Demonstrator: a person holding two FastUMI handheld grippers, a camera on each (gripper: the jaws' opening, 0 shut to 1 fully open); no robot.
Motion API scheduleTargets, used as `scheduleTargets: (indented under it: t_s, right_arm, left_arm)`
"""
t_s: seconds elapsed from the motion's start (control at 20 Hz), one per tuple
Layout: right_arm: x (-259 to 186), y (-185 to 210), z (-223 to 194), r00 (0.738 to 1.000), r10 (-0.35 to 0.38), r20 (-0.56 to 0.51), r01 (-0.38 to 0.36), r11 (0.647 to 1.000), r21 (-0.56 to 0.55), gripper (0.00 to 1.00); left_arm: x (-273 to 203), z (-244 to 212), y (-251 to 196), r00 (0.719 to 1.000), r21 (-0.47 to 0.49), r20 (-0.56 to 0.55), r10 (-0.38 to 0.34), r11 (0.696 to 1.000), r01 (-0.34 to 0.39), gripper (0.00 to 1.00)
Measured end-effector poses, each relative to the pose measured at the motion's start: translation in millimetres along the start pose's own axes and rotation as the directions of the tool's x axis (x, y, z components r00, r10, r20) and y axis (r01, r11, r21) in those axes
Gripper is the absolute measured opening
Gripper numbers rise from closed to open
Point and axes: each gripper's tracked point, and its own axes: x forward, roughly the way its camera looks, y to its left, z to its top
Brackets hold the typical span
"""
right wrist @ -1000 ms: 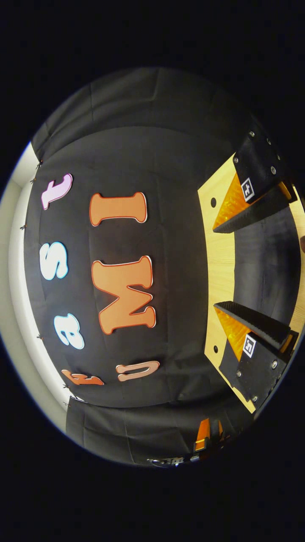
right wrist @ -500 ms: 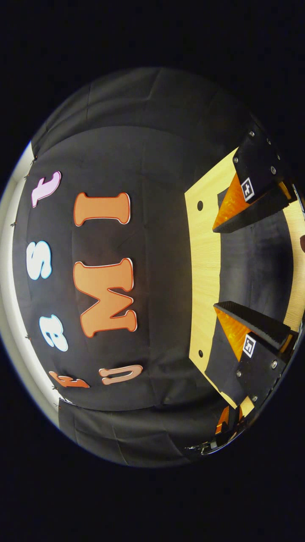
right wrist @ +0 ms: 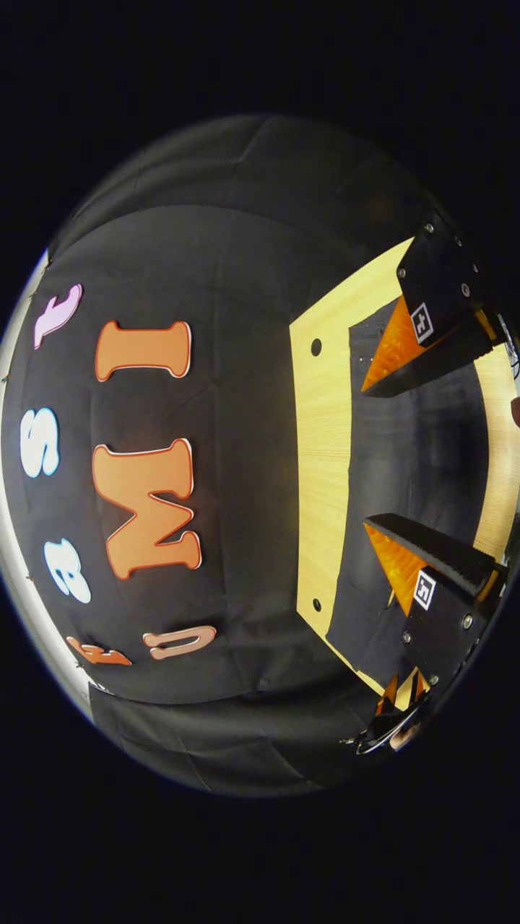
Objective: Grasp the waist and the cuffs of the jeans and fold them to make the two legs overlap; first hold the waist and fold one-third of the jeans toward the cuffs, then hold the cuffs and fold the remaining one-third in the same direction to finish folding.
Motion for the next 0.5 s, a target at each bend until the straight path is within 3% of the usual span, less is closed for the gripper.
scheduleTargets:
  t_s: [0.25,0.5]
  right_arm:
    - [17,-22,-19,0.994,-0.048,-0.102,0.045,0.999,-0.03,0.98]
    - [32,-17,-18,0.991,-0.01,-0.135,0.018,0.998,0.056,0.98]
  left_arm:
    - [11,10,-14,1.0,0.005,0.029,-0.006,1.0,0.006,0.96]
    - [26,14,-33,0.998,0.006,0.033,-0.057,0.998,0.057,0.95]
